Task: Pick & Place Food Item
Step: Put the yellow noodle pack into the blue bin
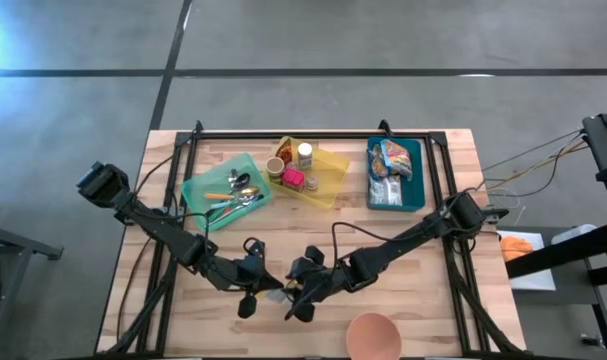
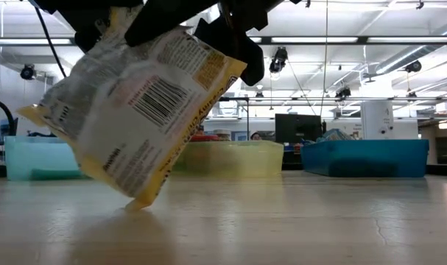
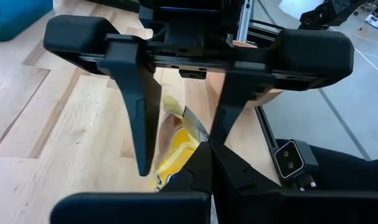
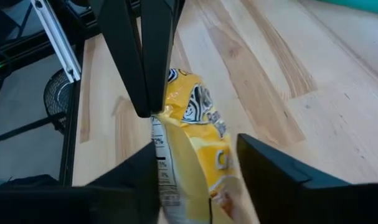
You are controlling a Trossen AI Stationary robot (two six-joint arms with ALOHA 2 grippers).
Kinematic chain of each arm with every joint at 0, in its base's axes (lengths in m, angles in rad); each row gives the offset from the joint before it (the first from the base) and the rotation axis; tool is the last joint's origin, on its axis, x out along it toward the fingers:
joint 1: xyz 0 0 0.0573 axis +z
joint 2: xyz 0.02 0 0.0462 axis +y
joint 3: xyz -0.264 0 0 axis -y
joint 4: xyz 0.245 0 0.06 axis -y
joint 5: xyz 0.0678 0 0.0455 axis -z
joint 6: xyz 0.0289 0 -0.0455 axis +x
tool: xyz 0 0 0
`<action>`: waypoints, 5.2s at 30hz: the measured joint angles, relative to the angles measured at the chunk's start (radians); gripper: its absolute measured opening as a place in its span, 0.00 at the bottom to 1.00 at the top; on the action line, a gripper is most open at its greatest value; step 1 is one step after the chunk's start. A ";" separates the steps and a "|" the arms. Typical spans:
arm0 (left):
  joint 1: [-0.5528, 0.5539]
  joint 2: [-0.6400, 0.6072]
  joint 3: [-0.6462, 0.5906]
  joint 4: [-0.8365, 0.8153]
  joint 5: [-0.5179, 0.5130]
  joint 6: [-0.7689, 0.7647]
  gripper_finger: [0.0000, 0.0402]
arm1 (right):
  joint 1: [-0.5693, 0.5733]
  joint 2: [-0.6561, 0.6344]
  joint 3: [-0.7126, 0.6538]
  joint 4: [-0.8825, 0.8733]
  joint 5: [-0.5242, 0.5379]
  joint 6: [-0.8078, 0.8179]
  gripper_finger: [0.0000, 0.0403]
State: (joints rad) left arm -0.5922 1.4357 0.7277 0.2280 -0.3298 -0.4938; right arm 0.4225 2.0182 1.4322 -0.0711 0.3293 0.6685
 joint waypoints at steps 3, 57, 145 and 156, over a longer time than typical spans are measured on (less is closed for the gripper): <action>0.000 0.000 0.000 0.000 0.000 0.000 0.00 | 0.000 0.000 0.000 0.000 0.000 0.000 0.38; 0.005 -0.482 0.035 -0.260 -0.018 0.132 0.67 | -0.076 -0.282 0.003 -0.483 0.159 0.139 0.05; 0.020 -1.056 -0.161 -0.600 -0.036 0.118 0.67 | -0.930 -0.563 -0.570 -0.888 0.182 0.479 0.05; 0.020 -1.056 -0.161 -0.600 -0.036 0.118 0.67 | -0.929 -0.563 -0.571 -0.883 0.148 0.439 0.38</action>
State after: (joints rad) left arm -0.5720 0.3794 0.5663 -0.3717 -0.3654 -0.3756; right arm -0.5068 1.4551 0.8616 -0.9543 0.4770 1.1072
